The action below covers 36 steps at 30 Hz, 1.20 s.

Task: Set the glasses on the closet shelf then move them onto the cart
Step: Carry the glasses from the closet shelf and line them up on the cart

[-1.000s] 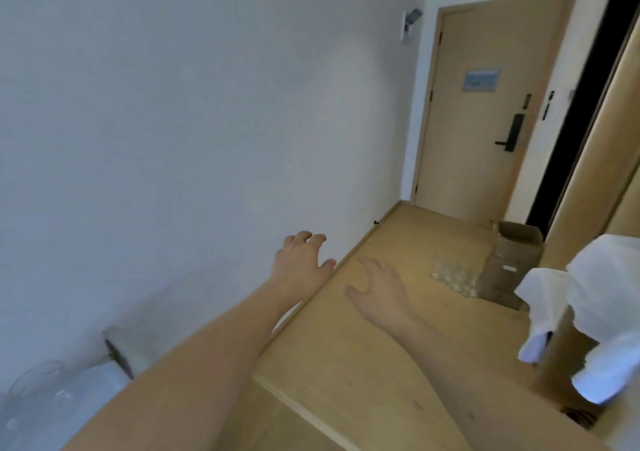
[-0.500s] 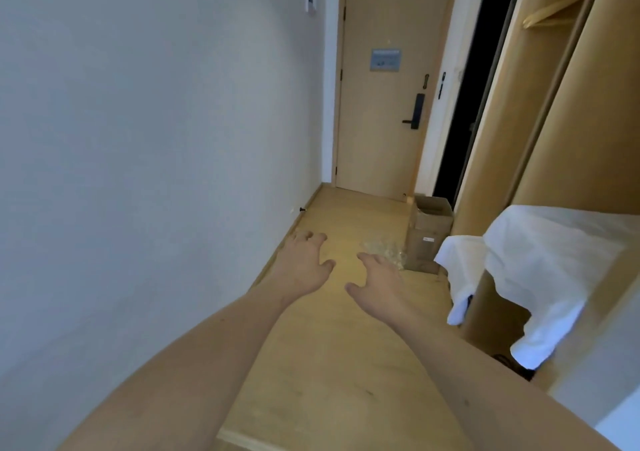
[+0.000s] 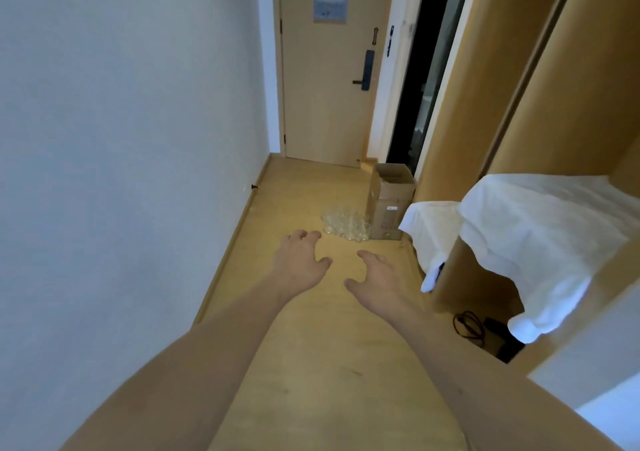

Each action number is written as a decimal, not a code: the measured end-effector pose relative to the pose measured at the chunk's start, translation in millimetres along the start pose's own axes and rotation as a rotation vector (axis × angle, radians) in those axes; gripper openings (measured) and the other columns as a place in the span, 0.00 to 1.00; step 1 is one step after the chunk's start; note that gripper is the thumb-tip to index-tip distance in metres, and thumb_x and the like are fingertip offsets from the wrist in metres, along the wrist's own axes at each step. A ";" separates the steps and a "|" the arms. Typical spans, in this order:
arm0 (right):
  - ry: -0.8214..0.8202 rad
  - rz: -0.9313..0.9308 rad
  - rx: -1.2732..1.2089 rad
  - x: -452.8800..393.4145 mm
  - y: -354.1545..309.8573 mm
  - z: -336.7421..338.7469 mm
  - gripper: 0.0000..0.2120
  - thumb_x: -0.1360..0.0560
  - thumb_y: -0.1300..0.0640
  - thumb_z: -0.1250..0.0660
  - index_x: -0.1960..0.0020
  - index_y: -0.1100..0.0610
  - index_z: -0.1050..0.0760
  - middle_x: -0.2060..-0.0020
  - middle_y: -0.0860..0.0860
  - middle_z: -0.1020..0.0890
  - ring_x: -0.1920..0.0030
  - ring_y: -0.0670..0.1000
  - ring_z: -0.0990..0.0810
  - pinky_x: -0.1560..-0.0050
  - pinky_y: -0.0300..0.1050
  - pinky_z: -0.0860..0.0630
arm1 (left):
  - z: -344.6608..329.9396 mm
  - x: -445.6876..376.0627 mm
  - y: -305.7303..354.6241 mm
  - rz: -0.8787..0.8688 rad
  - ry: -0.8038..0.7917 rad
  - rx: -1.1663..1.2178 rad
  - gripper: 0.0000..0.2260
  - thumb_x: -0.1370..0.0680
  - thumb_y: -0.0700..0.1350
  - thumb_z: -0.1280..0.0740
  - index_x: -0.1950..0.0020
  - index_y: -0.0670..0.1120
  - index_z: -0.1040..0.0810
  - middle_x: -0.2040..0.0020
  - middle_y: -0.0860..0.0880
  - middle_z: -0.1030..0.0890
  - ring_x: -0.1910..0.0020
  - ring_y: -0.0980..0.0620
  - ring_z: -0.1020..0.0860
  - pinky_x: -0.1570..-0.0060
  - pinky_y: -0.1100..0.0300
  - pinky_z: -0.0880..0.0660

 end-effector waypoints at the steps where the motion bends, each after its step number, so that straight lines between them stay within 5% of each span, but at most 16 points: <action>1: -0.003 -0.013 -0.008 -7.4 1.4 -2.6 0.34 0.23 0.46 0.32 0.21 0.52 0.39 0.25 0.53 0.32 0.26 0.57 0.35 0.29 0.50 0.34 | -3.5 -8.8 -4.6 0.004 -0.014 0.004 0.28 0.21 0.56 0.32 0.24 0.49 0.32 0.26 0.43 0.31 0.27 0.41 0.33 0.29 0.48 0.33; 36: -0.103 -0.251 -0.200 -431.7 112.0 -8.2 0.34 0.25 0.45 0.29 0.23 0.53 0.34 0.29 0.56 0.29 0.29 0.57 0.30 0.32 0.49 0.31 | -123.3 -445.3 -3.4 0.084 -0.253 -0.085 0.28 0.21 0.56 0.32 0.23 0.47 0.32 0.27 0.43 0.30 0.28 0.41 0.32 0.31 0.47 0.31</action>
Point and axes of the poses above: each hand's wrist, its own x-axis away from the middle knuckle, its own z-axis out of the back of the hand, y = z × x, the point moved 4 cm from there along -x, towards the middle knuckle
